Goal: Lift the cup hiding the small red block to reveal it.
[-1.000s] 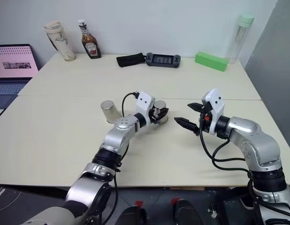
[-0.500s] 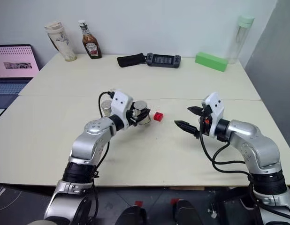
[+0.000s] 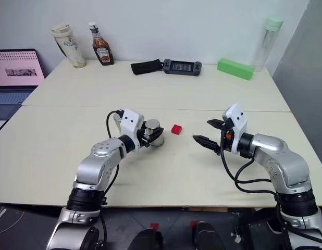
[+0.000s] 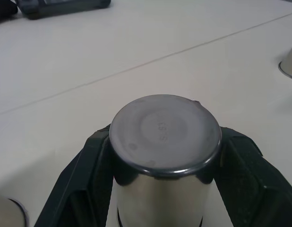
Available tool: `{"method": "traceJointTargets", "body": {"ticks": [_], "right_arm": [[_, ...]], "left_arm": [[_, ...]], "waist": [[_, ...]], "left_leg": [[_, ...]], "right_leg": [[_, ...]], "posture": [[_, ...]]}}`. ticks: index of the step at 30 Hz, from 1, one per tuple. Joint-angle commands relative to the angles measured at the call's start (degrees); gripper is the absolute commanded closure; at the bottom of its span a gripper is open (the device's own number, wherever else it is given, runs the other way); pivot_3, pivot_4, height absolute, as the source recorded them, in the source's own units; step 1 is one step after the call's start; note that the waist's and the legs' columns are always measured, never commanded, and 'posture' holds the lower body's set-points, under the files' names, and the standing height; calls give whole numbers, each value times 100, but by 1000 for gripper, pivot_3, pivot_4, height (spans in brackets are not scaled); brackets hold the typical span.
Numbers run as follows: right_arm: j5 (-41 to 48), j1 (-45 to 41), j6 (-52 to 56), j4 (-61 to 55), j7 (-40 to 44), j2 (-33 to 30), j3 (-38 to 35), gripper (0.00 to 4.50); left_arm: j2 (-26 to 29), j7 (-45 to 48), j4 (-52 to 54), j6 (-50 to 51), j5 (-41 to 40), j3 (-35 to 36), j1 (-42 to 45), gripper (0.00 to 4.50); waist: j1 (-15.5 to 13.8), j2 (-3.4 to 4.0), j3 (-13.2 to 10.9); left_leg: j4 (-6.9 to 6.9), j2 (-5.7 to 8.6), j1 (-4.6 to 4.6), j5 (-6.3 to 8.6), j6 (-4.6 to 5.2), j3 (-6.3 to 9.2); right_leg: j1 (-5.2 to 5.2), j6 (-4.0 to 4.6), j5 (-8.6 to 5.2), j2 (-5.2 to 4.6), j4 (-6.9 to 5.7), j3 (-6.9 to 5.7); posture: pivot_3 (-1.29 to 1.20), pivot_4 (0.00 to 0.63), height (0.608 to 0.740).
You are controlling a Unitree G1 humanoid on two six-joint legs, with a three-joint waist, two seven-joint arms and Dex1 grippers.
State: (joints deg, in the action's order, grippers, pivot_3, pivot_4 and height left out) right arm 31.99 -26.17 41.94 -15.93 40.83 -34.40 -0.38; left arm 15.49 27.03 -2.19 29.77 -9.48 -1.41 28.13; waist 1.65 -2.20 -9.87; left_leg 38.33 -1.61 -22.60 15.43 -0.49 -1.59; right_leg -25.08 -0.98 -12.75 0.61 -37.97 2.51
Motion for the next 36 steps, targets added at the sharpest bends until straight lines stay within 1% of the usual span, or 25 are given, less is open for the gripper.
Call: {"method": "traceJointTargets", "body": {"ticks": [1, 2, 7, 8, 12, 15, 19, 25, 27, 30, 32, 33, 36], "right_arm": [[-13, -69, -47, -148, 17, -21, -61, 0], [-9, -73, -41, -149, 18, -25, -67, 0], [-16, -73, -29, -151, 30, -27, -79, 0], [-18, -75, -30, -148, 32, -21, -78, 0], [-40, -86, -43, -131, 44, -11, -55, 0], [-44, -90, -49, -127, 52, -11, -58, 0], [-50, -75, -54, -118, 82, -26, -63, 0], [-85, -102, -64, -53, 123, -22, -79, 0], [-89, -103, -63, -40, 136, -27, -90, 0], [-108, -116, -79, 11, 168, -31, -91, 0], [-137, -138, -98, 90, 194, -65, -114, 0], [-143, -137, -101, 109, 209, -89, -134, 0], [-63, -139, -54, 173, 384, -317, -324, 0]], "left_arm": [[-22, -91, -132, -312, 16, 81, 11, 1168], [-13, -89, -156, -328, 16, 79, 9, 1113], [33, -157, -171, -359, 35, 104, 36, 63], [62, -119, -143, -326, 19, 91, 31, 5], [151, -22, 171, -248, -53, 86, -59, 5], [265, 65, 599, -29, -144, 118, -227, 5], [585, 238, 1364, 442, -416, 280, -424, 5], [1349, 596, 2301, 1218, -875, 551, -523, 5], [1979, 947, 2584, 1573, -1112, 872, -543, 5], [2819, 1756, 2913, 1825, -1675, 1263, -758, 5], [3202, 2156, 2944, 1894, -2042, 1602, -892, 5], [3307, 2258, 2941, 1955, -2193, 1747, -927, 5], [3682, 2693, 2735, 1832, -2404, 2159, -1235, 5]], "waist": [[0, 0, 0], [2, 0, 0], [3, 0, 0], [3, 0, 0], [4, 0, 0], [7, 0, 0], [13, 0, 0], [11, 1, 0], [12, -1, -1], [54, -4, -3], [44, -3, -4], [37, -3, -4], [21, -1, -5]], "left_leg": [[0, 0, 0, 0, 0, 1], [0, -1, 1, 0, 0, 1], [0, -2, 0, 0, 0, 3], [0, -2, 0, 0, 0, 3], [-1, -1, 0, 0, 0, 1], [-2, -2, 0, 0, 0, 0], [-2, -5, 0, 0, 0, 2], [-1, -6, 2, 0, 0, 3], [-2, -5, 6, 0, 0, -3], [-6, -11, 4, 0, 0, -6], [-17, -11, 9, 0, 0, -9], [-19, -10, 9, 0, 0, -7], [-19, -8, 7, 0, 0, -9]], "right_leg": [[0, 0, 0, 0, 0, 0], [0, 0, 0, 0, -1, 1], [0, 0, 0, 2, -1, 0], [0, 0, 0, 2, -1, 0], [0, 0, 0, 2, 0, 0], [0, 0, 0, 1, 0, 1], [-2, 0, -1, 2, 0, 2], [0, -1, -1, 3, -1, 0], [0, -1, -1, 3, -2, -1], [-7, 0, -2, 9, 0, -1], [-11, 4, -5, 9, 1, -1], [-10, 7, -6, 8, 1, -3], [-11, 7, -7, 7, 4, -4]], "posture": [[0, 150, 740], [0, 150, 740], [0, 150, 740], [0, 150, 740], [0, 150, 740], [0, 150, 740], [0, 150, 740], [0, 150, 740], [0, 150, 740], [0, 150, 740], [0, 150, 740], [0, 150, 740], [0, 150, 740]]}}
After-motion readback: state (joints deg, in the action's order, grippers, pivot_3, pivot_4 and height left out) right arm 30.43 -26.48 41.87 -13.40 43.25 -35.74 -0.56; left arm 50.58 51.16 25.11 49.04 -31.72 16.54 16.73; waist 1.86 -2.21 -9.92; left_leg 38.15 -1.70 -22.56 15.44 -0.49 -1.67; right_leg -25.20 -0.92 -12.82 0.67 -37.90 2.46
